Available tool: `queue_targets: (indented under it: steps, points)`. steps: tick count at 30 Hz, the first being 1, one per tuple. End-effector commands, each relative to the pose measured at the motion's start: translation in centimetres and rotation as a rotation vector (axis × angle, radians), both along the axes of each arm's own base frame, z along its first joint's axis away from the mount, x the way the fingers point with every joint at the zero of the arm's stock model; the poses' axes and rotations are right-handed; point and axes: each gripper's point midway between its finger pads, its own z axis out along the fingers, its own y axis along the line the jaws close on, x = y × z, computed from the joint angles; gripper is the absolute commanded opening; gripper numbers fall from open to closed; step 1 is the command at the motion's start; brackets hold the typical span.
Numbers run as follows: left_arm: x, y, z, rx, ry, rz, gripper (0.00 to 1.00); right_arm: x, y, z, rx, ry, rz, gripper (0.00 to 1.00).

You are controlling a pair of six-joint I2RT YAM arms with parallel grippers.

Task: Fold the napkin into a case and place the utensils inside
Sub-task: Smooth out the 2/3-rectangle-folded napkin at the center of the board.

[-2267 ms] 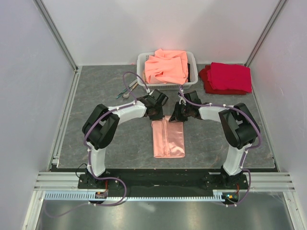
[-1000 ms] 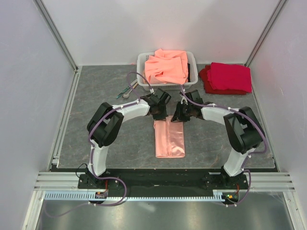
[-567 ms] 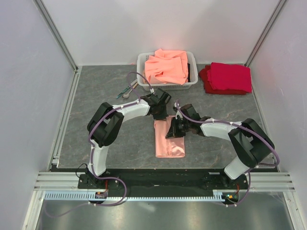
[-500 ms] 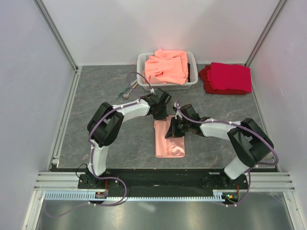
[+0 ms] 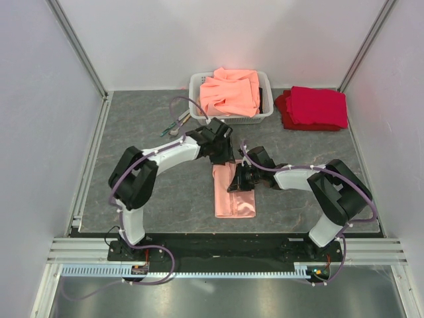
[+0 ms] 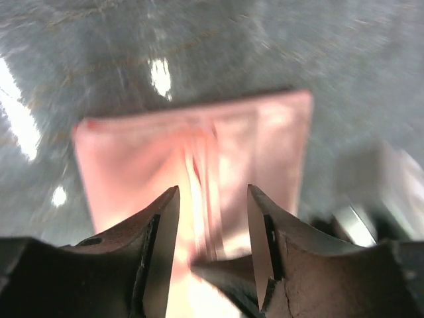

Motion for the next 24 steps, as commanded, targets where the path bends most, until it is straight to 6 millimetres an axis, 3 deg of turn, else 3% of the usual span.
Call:
queue_targets:
  steps: [1,2,3,5,6,11,20,24]
  points:
    - [-1.3,1.5,6.6,-0.079,-0.112,-0.066,0.45,-0.1,-1.3,-1.8,-0.066,0.005,-0.025,0.03]
    - [-1.8,1.9,6.8,-0.083,-0.111,-0.066,0.41,-0.1,-1.3,-1.6,-0.063,0.002,-0.026,0.03]
    - [-3.1,2.3,5.6,-0.094,-0.065,-0.076,0.30,0.1,-1.3,-1.4,-0.060,-0.001,-0.029,0.03]
    - [-3.9,2.2,5.6,-0.164,-0.049,-0.098,0.17,0.2,-1.2,-1.1,-0.056,-0.004,-0.029,0.03]
    - [-5.6,2.2,4.1,-0.196,0.013,-0.119,0.09,0.3,-1.1,-0.9,-0.054,-0.007,-0.030,0.03]
    - [-6.9,0.9,3.1,-0.344,0.006,-0.161,0.06,0.6,-0.8,-0.8,-0.051,-0.009,-0.024,0.02]
    - [-9.9,2.0,-0.2,-0.390,0.076,-0.157,0.05,0.6,-1.0,-1.0,-0.065,-0.008,-0.021,0.02]
    - [-12.3,3.1,-2.3,-0.402,0.132,-0.160,0.05,0.5,-1.0,-1.3,-0.067,-0.001,-0.021,0.02]
